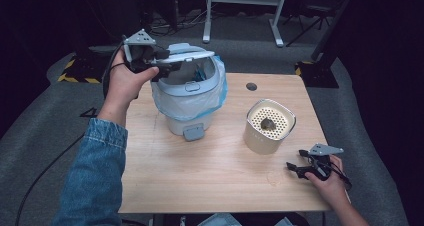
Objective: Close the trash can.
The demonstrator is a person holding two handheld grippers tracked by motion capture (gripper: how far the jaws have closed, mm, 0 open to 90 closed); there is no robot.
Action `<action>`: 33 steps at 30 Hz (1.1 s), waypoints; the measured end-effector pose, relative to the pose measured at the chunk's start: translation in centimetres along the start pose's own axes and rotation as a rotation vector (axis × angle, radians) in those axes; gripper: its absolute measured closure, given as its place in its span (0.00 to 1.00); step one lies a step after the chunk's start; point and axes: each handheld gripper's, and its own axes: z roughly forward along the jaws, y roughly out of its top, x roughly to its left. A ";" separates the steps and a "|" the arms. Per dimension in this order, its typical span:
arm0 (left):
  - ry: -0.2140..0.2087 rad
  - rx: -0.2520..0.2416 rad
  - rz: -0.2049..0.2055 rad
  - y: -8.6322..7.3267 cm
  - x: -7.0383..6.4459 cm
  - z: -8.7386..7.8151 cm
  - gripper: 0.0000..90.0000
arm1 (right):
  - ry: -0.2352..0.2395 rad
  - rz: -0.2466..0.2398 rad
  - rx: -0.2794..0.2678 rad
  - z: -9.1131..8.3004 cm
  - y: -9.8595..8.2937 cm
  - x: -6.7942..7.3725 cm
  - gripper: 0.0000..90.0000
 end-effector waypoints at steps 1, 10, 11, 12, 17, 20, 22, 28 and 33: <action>-0.021 0.010 0.005 0.0 -0.4 0.2 0.46 | 0.000 0.000 0.000 0.0 0.0 0.0 0.22; -0.006 0.089 -0.031 -0.5 -1.2 2.8 0.46 | 0.000 0.000 0.000 0.0 0.0 0.0 0.22; 0.005 0.087 -0.043 -0.6 -1.2 3.0 0.46 | 0.000 0.000 0.000 0.0 0.0 0.0 0.22; 0.010 0.086 -0.048 -0.6 -1.1 3.2 0.47 | 0.000 0.000 0.000 0.0 0.0 0.0 0.22; 0.021 0.109 -0.073 -0.6 -1.1 4.0 0.47 | 0.000 0.000 0.000 0.0 0.0 0.0 0.22; 0.060 0.134 -0.061 -0.6 -1.3 4.5 0.46 | 0.000 0.000 0.000 0.0 0.0 0.0 0.22; 0.084 0.146 -0.043 -0.6 -1.3 4.7 0.46 | 0.000 0.000 0.000 0.0 0.0 0.0 0.22; 0.090 0.133 -0.036 -0.8 -1.4 4.8 0.46 | 0.000 0.000 0.000 0.0 0.0 0.0 0.22; 0.093 0.123 -0.026 -1.0 -1.5 4.9 0.46 | 0.000 0.000 0.000 0.0 0.0 0.0 0.22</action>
